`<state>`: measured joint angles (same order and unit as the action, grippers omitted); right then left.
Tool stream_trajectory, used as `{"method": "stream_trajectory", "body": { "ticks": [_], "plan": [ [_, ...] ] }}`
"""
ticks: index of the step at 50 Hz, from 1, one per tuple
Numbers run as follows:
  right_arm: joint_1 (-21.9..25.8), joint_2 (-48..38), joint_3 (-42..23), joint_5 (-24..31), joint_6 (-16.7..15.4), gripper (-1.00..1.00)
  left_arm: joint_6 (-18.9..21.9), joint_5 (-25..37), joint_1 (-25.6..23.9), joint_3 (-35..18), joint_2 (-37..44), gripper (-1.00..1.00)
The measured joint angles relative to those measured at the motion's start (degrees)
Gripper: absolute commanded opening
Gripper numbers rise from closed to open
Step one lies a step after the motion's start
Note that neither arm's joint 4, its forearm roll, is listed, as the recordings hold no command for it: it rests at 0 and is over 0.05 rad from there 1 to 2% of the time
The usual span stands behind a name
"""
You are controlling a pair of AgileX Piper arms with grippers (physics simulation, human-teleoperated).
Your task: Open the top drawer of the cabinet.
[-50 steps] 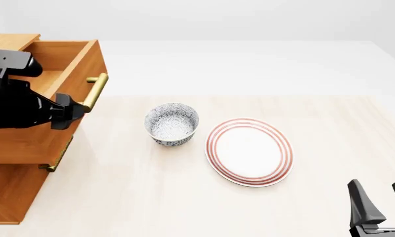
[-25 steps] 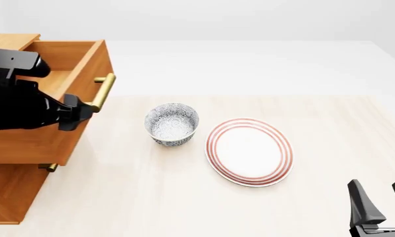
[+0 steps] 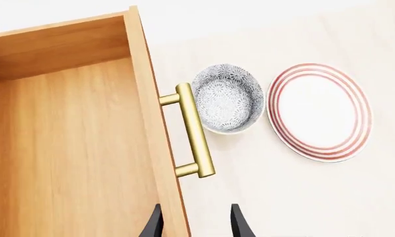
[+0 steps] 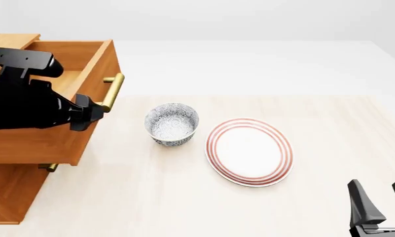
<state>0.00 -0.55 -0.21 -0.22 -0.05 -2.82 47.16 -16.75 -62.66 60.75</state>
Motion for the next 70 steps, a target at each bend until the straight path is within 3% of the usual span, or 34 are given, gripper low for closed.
{"method": "stream_trajectory", "body": {
  "ticks": [51, 70],
  "plan": [
    [0.0, 0.0, 0.0, 0.0, 0.0, 1.0, -2.8, -0.2, -5.4, -1.51, 2.25, 1.0],
    [0.0, 0.0, 0.0, 0.0, 0.0, 1.0, -2.08, 2.91, -5.41, -3.73, 3.45, 1.0]
  ]
}}
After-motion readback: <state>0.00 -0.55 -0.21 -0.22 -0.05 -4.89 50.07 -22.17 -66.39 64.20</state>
